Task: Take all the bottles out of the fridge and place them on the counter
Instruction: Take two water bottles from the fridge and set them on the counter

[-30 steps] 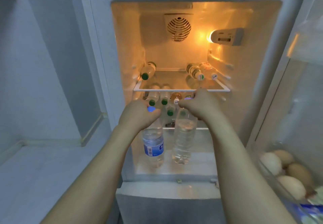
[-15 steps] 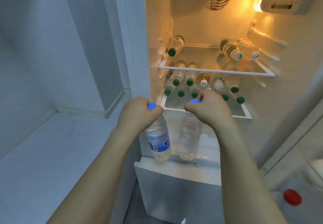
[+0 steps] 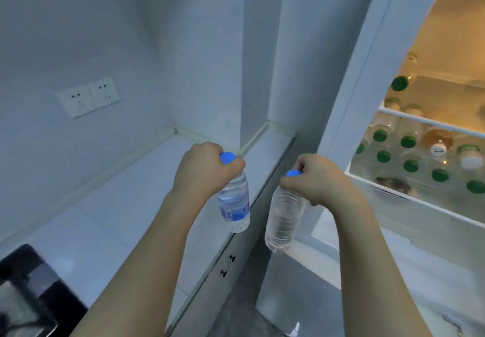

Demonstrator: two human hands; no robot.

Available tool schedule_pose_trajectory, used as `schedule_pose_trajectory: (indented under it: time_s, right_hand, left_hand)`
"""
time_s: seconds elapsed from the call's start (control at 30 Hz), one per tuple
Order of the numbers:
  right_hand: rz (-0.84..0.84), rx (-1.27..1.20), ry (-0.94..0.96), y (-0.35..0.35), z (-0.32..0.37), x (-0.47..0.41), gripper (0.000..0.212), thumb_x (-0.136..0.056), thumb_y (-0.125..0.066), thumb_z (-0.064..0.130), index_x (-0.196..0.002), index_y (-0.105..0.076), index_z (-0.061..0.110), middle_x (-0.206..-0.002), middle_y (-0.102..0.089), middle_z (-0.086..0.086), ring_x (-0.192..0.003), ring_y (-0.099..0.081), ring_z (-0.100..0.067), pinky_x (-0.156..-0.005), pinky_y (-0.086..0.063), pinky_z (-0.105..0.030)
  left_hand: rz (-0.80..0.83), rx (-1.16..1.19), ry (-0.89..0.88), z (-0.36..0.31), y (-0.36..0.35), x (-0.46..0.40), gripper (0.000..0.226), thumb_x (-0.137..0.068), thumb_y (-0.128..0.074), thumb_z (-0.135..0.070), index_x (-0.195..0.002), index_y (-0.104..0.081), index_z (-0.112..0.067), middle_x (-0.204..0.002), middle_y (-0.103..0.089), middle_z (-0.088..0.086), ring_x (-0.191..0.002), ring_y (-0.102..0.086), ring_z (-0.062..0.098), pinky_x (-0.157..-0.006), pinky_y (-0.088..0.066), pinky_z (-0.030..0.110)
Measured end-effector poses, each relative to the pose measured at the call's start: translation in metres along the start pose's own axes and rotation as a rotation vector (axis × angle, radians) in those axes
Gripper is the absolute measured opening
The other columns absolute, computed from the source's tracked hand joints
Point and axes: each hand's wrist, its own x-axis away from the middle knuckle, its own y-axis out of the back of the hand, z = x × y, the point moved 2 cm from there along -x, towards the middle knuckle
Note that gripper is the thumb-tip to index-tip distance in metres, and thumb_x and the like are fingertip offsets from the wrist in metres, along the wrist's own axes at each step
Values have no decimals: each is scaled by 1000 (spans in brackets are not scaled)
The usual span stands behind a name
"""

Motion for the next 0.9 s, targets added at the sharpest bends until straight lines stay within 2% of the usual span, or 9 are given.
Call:
schedule_pose_trajectory:
  time_s: [0.17, 0.3, 0.43, 0.6, 0.8, 0.9]
  right_hand:
    - [105, -19, 92, -52, 72, -24, 26, -68, -66, 37, -79, -53, 16, -74, -60, -2, -59, -56, -22, -64, -54, -37]
    - [174, -25, 161, -86, 121, -32, 27, -72, -67, 35, -82, -53, 15, -70, -59, 0, -56, -56, -20, -61, -49, -32]
    - [255, -39, 256, -123, 167, -37, 26, -73, -67, 34, -84, -55, 14, -76, -59, 1, -62, -55, -19, -67, -51, -36]
    - [357, -21, 409, -160, 221, -37, 27, -72, -68, 32, -87, -57, 12, -77, -57, 4, -60, -54, -16, -61, -43, -30]
    - [471, -8, 605, -198, 276, -32, 25, -69, -69, 33, -82, -56, 16, -75, -58, 2, -60, -55, -18, -63, -49, -33]
    - [546, 2, 709, -214, 298, -23, 24, -71, -69, 32, -83, -55, 17, -75, -56, 3, -61, -54, -18, -63, -45, -31]
  left_hand:
    - [-51, -49, 116, 78, 36, -9, 43, -74, -61, -39, -59, -31, -12, -55, -30, 2, -52, -29, 19, -48, -22, 27]
    - [-77, -56, 195, 128, 58, -4, 44, -74, -61, -39, -59, -30, -12, -55, -29, 2, -52, -29, 20, -48, -23, 27]
    - [-130, -81, 291, 174, 83, 7, 44, -74, -61, -39, -58, -31, -11, -55, -31, 4, -52, -30, 21, -47, -25, 28]
    - [-207, -131, 414, 216, 112, 31, 45, -74, -62, -40, -57, -33, -10, -54, -30, 4, -53, -30, 20, -46, -25, 29]
    - [-320, -176, 587, 242, 142, 72, 44, -74, -62, -40, -58, -33, -10, -54, -30, 4, -54, -28, 21, -46, -25, 28]
    - [-390, -172, 696, 249, 156, 100, 44, -73, -61, -39, -58, -31, -11, -56, -29, 3, -54, -27, 21, -47, -25, 27]
